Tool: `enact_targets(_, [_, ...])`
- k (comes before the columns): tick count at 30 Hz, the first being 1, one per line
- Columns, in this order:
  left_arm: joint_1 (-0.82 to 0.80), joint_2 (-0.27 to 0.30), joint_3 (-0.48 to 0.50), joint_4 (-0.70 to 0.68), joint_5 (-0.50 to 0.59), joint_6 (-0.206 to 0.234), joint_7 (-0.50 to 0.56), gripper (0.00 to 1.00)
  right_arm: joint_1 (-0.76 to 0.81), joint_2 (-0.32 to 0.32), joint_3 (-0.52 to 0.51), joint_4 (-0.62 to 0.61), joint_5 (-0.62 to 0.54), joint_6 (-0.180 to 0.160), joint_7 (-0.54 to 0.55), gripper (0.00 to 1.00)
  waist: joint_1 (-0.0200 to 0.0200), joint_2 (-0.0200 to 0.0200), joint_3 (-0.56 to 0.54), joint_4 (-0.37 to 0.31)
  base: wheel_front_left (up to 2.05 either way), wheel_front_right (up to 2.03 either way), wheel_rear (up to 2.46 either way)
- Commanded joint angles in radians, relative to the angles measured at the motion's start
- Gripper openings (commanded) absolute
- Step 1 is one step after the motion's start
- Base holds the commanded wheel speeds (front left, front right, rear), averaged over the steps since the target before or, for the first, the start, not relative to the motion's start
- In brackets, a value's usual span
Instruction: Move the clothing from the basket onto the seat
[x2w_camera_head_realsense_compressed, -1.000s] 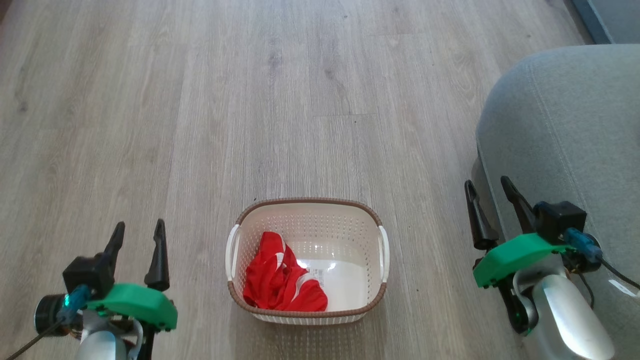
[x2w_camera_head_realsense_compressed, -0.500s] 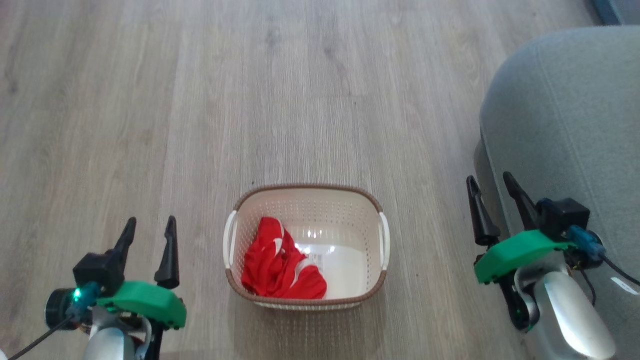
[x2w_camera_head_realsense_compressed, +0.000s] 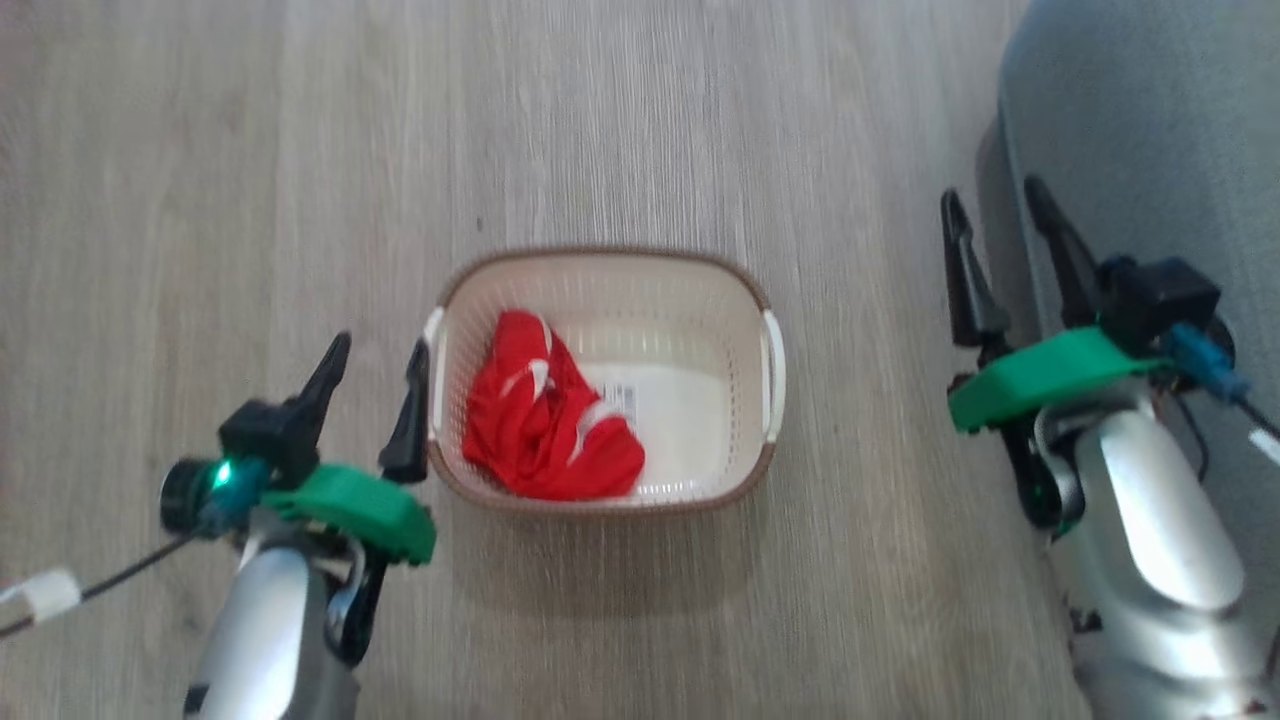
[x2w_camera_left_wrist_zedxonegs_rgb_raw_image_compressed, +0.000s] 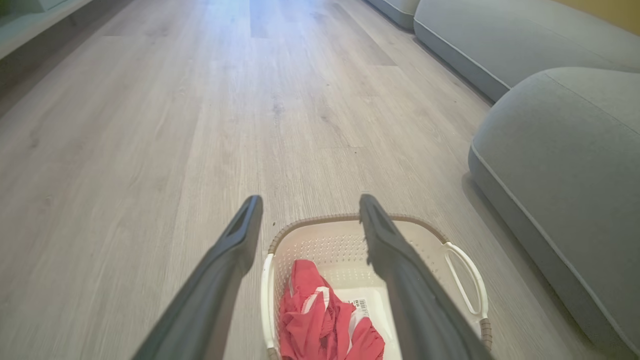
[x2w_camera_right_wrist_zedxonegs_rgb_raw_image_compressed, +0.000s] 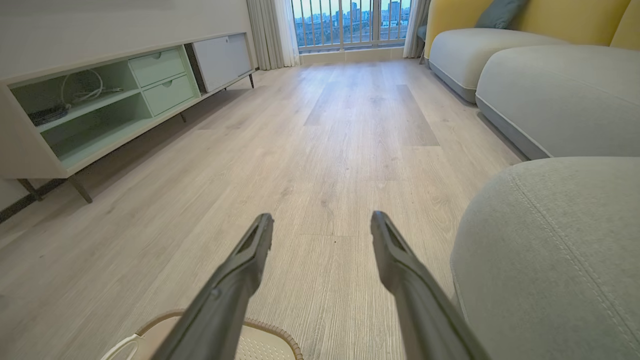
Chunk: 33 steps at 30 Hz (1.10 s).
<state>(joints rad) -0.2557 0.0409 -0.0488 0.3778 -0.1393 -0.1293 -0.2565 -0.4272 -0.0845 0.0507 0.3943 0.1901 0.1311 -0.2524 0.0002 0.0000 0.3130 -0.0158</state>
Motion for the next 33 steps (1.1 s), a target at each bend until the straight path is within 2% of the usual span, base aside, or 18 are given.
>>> enact_targets(1, [-0.050, 0.009, 0.004, -0.012, 0.003, 0.000, -0.005, 1.00, -0.042, 0.012, 0.021, -0.040, -0.013, 0.000, -0.009, 1.00, -0.0002, 0.0000, 0.102, -0.010, 0.00, 0.00, 0.00])
enact_targets(11, [-0.234, 0.026, -0.186, 0.104, 0.015, -0.001, -0.005, 1.00, -0.158, 0.015, 0.017, -0.079, -0.041, 0.000, -0.009, 1.00, -0.0002, 0.0000, 0.296, -0.047, 0.00, 0.00, 0.00])
enact_targets(18, [-0.391, 0.050, -0.286, 0.321, 0.067, 0.000, -0.005, 1.00, -0.201, 0.027, 0.033, -0.093, -0.041, 0.000, -0.009, 1.00, -0.0002, 0.0000, 0.396, -0.099, 0.00, 0.00, 0.00])
enact_targets(25, [-0.563, 0.057, -0.344, 0.621, 0.146, 0.032, 0.015, 1.00, -0.211, 0.034, 0.054, -0.096, -0.012, 0.000, -0.009, 1.00, -0.0002, 0.0000, 0.459, -0.154, 0.00, 0.00, 0.00])
enact_targets(33, [-0.714, 0.086, -0.413, 0.824, 0.230, 0.105, 0.125, 1.00, -0.226, 0.034, 0.093, -0.111, 0.057, 0.000, -0.009, 1.00, -0.0002, 0.0000, 0.510, -0.211, 0.00, 0.00, 0.00])
